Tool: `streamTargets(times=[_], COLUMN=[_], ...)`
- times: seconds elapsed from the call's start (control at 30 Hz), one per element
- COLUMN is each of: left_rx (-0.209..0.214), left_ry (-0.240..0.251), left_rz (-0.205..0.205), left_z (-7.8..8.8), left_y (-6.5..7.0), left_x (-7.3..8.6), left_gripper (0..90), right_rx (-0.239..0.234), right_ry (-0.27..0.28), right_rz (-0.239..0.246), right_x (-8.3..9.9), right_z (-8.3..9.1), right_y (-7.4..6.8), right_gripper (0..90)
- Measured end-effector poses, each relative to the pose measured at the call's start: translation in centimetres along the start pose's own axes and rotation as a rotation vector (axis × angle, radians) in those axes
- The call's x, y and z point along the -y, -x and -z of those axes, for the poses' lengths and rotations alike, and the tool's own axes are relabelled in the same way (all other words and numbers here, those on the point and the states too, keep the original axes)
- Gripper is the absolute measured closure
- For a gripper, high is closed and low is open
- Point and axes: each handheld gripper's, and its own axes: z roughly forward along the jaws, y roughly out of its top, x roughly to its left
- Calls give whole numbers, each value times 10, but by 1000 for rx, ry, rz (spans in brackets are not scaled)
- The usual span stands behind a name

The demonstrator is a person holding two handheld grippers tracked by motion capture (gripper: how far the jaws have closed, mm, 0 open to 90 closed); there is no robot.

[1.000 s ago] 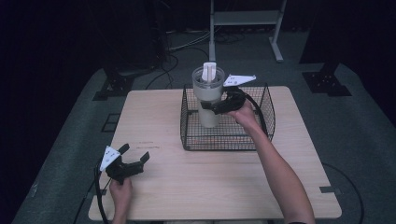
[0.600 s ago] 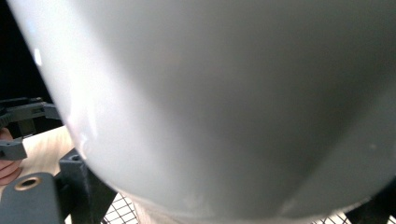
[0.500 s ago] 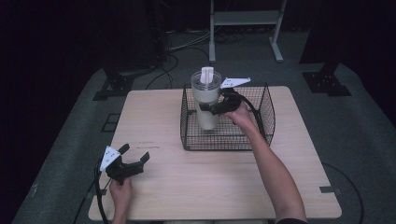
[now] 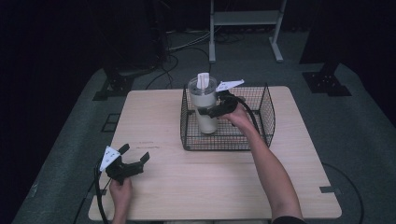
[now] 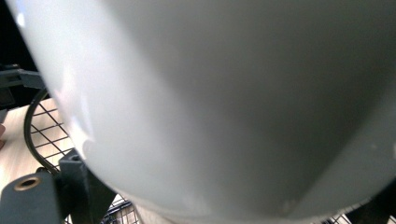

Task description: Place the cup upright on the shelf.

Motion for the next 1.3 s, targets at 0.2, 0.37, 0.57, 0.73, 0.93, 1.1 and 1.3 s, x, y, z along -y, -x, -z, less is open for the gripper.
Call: streamTargets(times=[0.2, 0.37, 0.57, 0.73, 0.93, 1.1, 1.3], left_rx=[0, 1, 2, 1, 1, 1, 1], left_ry=[-2, -1, 0, 0, -1, 1, 1], left_rz=[2, 2, 3, 2, -1, -2, -1], left_z=[0, 0, 0, 0, 0, 0, 0], left_y=[0, -1, -1, -1, 0, 0, 0], left_x=[0, 0, 0, 0, 0, 0, 0], left_gripper=[0, 0, 0, 0, 0, 0, 0], right_rx=[-21, -12, -13, -23, -29, -27, -21], right_ry=[-23, -31, -44, -42, -42, -32, -36], right_rz=[18, 24, 29, 29, 26, 39, 64], right_x=[0, 2, 5, 8, 11, 14, 14], right_z=[-9, -14, -15, -15, -9, -7, -8], right_y=[-2, -2, -1, 1, 4, 2, -1], right_gripper=[89, 89, 88, 88, 85, 85, 85])
